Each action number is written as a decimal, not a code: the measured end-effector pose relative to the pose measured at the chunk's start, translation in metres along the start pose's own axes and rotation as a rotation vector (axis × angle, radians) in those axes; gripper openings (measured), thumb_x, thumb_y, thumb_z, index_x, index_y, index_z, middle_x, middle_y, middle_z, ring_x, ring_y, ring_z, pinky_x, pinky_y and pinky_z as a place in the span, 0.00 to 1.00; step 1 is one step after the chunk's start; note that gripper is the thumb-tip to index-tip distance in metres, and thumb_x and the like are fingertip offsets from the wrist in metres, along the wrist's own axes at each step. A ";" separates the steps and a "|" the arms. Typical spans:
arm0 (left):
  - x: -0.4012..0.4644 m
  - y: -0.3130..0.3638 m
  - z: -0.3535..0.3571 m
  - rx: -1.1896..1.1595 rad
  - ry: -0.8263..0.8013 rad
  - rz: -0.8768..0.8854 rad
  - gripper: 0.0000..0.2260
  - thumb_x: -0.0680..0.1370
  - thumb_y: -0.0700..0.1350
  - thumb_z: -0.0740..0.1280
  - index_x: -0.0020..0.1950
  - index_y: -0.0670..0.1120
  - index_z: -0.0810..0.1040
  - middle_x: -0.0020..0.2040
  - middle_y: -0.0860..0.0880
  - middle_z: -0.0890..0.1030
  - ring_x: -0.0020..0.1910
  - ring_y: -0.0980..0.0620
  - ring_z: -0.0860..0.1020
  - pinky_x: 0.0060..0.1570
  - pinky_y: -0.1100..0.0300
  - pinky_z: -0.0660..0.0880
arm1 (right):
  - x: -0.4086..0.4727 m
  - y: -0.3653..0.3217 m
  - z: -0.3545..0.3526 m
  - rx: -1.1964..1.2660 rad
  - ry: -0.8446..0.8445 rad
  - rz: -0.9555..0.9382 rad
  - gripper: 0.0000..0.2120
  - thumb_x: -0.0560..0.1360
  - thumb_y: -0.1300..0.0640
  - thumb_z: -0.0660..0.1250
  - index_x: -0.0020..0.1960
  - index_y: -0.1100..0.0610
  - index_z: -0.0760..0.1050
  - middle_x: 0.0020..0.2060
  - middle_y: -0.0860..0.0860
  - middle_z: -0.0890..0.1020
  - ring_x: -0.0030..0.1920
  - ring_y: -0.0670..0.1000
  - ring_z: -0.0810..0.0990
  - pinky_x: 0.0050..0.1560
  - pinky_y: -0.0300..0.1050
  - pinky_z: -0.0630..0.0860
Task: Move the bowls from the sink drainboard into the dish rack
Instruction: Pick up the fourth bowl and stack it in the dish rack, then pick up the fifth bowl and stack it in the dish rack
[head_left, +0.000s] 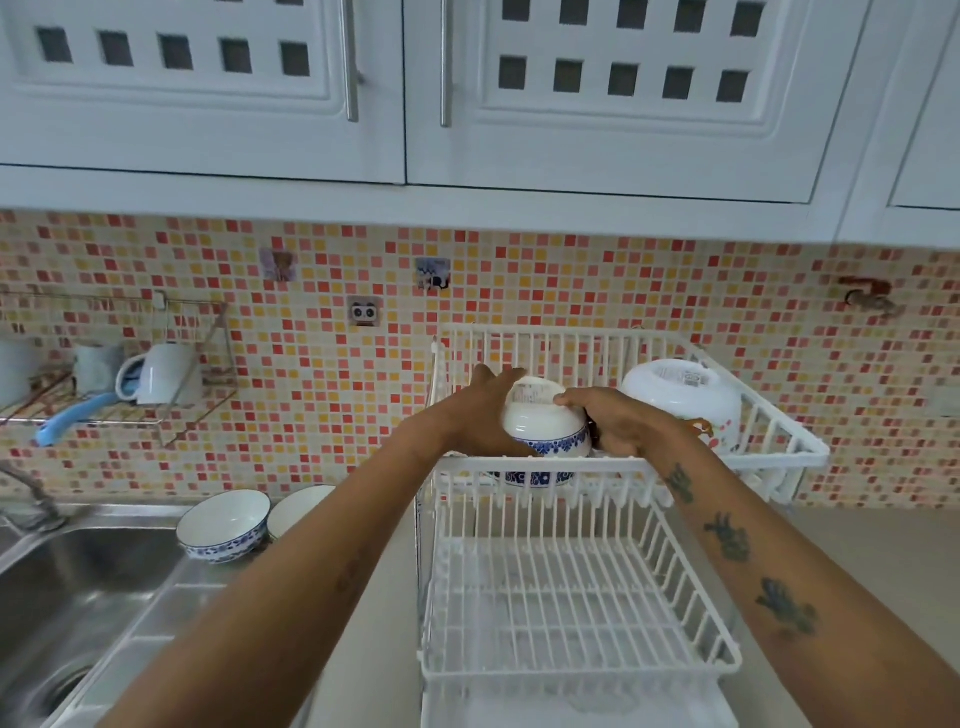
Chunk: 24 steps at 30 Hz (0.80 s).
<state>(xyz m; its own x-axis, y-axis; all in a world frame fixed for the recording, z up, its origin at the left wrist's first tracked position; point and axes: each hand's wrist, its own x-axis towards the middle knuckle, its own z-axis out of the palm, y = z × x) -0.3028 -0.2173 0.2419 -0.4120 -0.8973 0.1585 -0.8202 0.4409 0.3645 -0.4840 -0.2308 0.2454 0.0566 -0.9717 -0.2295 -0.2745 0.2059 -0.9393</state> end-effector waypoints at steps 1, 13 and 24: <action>0.000 0.000 0.000 0.006 0.001 -0.002 0.47 0.68 0.56 0.76 0.78 0.51 0.50 0.73 0.44 0.58 0.68 0.40 0.71 0.69 0.49 0.69 | 0.000 0.000 0.001 -0.006 0.000 -0.002 0.18 0.80 0.55 0.58 0.68 0.61 0.68 0.55 0.58 0.77 0.54 0.57 0.75 0.62 0.53 0.72; -0.043 -0.029 -0.062 -0.312 0.200 -0.045 0.38 0.73 0.56 0.71 0.77 0.49 0.56 0.76 0.44 0.64 0.73 0.44 0.66 0.70 0.46 0.68 | -0.008 -0.014 0.012 -0.406 0.403 -0.529 0.20 0.78 0.50 0.61 0.67 0.57 0.74 0.69 0.56 0.73 0.67 0.56 0.72 0.61 0.43 0.64; -0.130 -0.187 -0.090 -0.501 0.204 -0.520 0.30 0.78 0.58 0.63 0.75 0.45 0.61 0.70 0.40 0.72 0.64 0.41 0.75 0.60 0.47 0.75 | -0.034 -0.085 0.210 -0.237 0.067 -0.847 0.15 0.78 0.50 0.61 0.61 0.53 0.77 0.63 0.50 0.75 0.63 0.50 0.75 0.65 0.49 0.72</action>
<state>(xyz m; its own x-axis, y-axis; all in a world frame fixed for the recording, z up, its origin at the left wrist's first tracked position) -0.0599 -0.1852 0.2357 0.1010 -0.9949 0.0009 -0.5902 -0.0592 0.8051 -0.2610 -0.1907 0.2792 0.2769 -0.7933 0.5422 -0.3586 -0.6088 -0.7076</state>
